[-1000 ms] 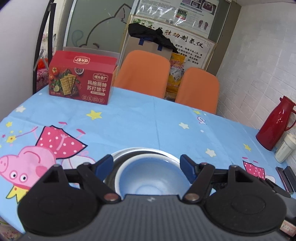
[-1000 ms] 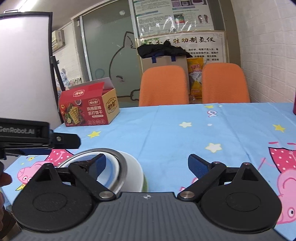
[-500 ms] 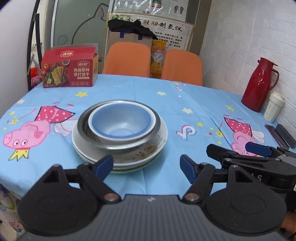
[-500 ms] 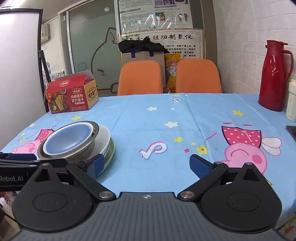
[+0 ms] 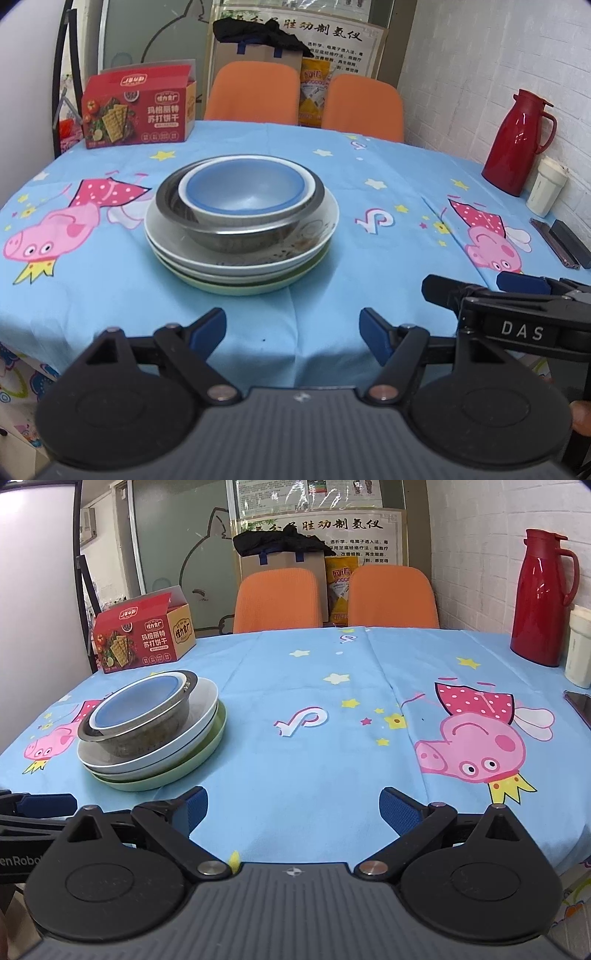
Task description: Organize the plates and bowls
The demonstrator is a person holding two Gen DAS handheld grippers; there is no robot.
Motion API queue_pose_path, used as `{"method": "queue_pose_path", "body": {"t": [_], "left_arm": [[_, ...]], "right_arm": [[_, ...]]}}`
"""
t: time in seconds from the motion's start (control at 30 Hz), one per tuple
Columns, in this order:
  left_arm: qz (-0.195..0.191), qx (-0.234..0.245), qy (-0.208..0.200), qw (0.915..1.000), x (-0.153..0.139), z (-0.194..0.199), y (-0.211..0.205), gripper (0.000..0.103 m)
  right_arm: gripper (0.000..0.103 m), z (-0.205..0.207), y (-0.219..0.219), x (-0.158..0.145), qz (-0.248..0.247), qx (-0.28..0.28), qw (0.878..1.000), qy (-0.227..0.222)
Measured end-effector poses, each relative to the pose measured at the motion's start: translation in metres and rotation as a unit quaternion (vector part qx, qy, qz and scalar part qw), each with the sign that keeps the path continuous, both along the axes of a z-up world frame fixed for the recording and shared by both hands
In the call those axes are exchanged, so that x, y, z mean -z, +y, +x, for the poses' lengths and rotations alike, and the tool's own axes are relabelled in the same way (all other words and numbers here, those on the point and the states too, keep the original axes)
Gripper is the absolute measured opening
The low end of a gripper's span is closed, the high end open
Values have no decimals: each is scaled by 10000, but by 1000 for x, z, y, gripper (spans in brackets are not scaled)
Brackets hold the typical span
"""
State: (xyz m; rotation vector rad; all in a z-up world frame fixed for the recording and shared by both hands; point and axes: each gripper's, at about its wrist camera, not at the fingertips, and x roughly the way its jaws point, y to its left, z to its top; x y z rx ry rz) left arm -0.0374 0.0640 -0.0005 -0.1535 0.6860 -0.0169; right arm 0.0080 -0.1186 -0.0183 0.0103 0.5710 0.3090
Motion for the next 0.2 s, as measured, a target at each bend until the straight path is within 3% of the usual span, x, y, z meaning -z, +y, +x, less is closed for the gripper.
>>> {"method": "queue_pose_path", "body": {"t": [0.2], "left_arm": [[-38,-23,93,9999,1,6,1,72]], "right_arm": [[103,4,-1,2,31,8,10000,56]]}}
